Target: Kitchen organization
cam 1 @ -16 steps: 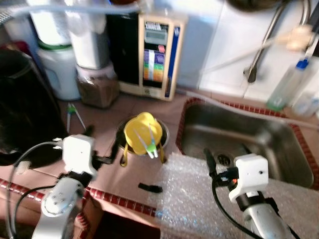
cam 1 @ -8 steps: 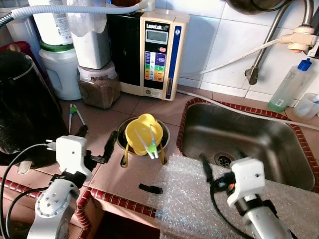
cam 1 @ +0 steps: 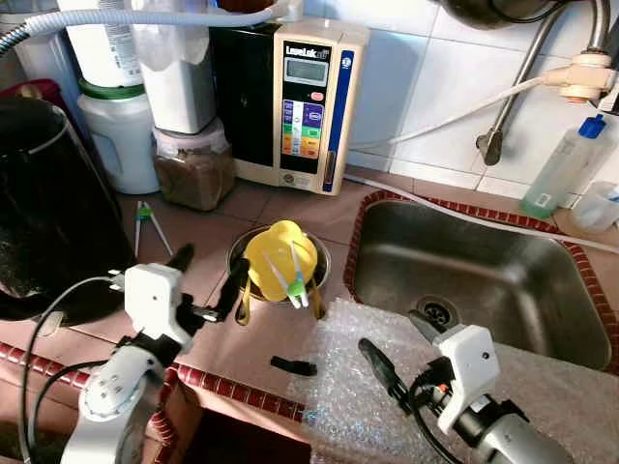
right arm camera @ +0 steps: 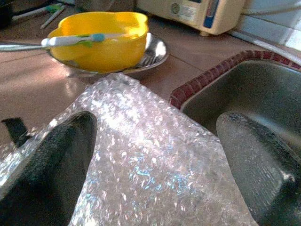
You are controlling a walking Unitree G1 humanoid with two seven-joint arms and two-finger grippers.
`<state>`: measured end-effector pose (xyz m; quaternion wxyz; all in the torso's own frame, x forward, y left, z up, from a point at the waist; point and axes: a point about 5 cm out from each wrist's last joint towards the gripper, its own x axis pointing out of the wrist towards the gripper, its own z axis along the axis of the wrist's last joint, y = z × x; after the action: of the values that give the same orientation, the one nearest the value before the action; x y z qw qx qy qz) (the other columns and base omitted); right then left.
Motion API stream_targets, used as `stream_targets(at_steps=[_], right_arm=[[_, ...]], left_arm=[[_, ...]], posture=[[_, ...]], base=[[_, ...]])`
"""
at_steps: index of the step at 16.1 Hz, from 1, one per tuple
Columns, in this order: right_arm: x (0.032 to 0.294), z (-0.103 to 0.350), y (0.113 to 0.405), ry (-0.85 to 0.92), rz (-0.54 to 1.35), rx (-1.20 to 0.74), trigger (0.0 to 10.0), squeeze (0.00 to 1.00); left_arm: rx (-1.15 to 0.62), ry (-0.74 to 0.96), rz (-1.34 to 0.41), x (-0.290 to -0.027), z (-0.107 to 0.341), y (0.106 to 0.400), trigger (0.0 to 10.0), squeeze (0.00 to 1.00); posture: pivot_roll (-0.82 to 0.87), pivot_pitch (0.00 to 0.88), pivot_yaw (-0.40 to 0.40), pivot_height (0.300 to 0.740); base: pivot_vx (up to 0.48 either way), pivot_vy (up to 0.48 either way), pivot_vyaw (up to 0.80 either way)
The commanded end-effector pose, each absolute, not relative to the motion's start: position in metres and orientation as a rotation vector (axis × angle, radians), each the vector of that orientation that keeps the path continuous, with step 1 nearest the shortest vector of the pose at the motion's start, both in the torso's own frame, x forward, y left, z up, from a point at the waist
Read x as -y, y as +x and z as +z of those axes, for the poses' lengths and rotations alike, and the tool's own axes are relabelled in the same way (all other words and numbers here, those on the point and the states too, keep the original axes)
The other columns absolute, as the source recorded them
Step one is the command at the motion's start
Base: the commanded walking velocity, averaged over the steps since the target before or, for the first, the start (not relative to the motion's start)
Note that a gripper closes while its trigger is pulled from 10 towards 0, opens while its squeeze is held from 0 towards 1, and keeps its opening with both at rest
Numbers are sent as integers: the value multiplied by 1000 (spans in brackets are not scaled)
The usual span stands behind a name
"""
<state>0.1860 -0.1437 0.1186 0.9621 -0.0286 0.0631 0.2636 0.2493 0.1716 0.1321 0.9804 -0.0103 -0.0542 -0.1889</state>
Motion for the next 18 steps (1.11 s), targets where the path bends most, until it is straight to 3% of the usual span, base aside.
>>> stream_targets(at_steps=[1, 10, 13, 18], right_arm=[[145, 127, 185, -58, 560, -107, 10000, 0], [137, 112, 186, 44, 703, -171, 10000, 0], [140, 115, 190, 85, 724, -178, 10000, 0], [135, 103, 193, 74, 791, -209, 10000, 0]], left_arm=[[125, -18, -424, -164, 135, 253, 10000, 0], [165, -22, -517, -155, 152, 265, 10000, 0], [126, -61, -625, -148, 148, 258, 10000, 0], [74, -90, -639, -149, 132, 239, 10000, 0]], posture=[[54, 0, -51, 740], [93, 0, -16, 740], [125, 0, -51, 740], [171, 0, -107, 740]], base=[[0, 0, 0], [0, 0, 0], [0, 0, 0], [0, 0, 0]])
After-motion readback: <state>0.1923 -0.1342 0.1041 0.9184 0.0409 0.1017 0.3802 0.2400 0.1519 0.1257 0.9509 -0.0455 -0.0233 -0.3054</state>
